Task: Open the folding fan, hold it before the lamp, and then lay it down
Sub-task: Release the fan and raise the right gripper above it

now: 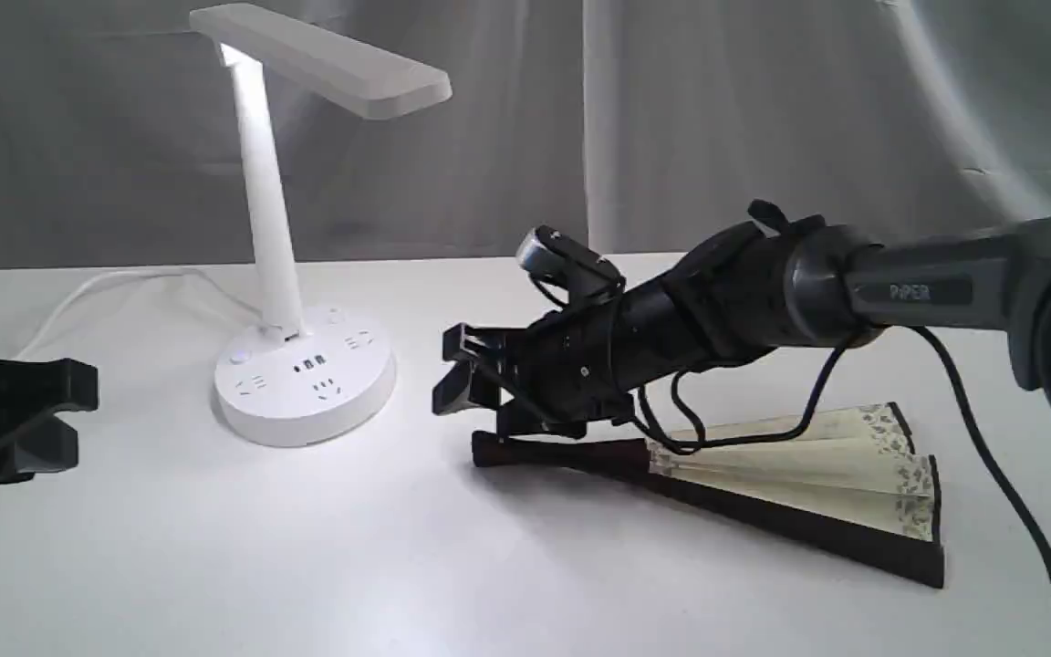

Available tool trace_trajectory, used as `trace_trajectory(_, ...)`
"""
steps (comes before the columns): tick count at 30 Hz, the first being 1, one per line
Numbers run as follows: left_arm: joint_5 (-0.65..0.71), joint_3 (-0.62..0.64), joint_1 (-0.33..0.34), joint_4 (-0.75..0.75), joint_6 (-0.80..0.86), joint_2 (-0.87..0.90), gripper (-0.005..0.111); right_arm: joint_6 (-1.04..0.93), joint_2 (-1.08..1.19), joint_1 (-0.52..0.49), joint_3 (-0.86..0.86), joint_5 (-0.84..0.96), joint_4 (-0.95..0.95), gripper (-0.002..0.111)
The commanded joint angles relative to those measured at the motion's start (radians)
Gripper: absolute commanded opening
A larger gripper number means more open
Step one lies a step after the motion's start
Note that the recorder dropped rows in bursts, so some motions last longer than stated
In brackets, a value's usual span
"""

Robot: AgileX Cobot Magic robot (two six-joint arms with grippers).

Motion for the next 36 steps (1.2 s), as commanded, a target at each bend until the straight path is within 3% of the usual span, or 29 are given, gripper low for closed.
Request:
trace_trajectory(1,-0.002,-0.006,0.003,-0.008,0.001,0.0,0.025,0.015,-0.001,0.004,0.002,0.096,-0.047,0.059)
trace_trajectory(18,-0.002,-0.006,0.003,-0.008,0.001,0.0,0.025,0.069,-0.001,0.043,0.002,0.432,-0.302,0.057)
trace_trajectory(28,-0.002,-0.006,0.003,-0.008,0.001,0.0,0.025,0.068,-0.086,0.05,0.002,0.332,-0.335,0.057)
trace_trajectory(36,-0.005,-0.006,0.003,-0.008,0.001,0.0,0.025,0.378,-0.169,0.046,0.002,0.361,-0.432,0.057)
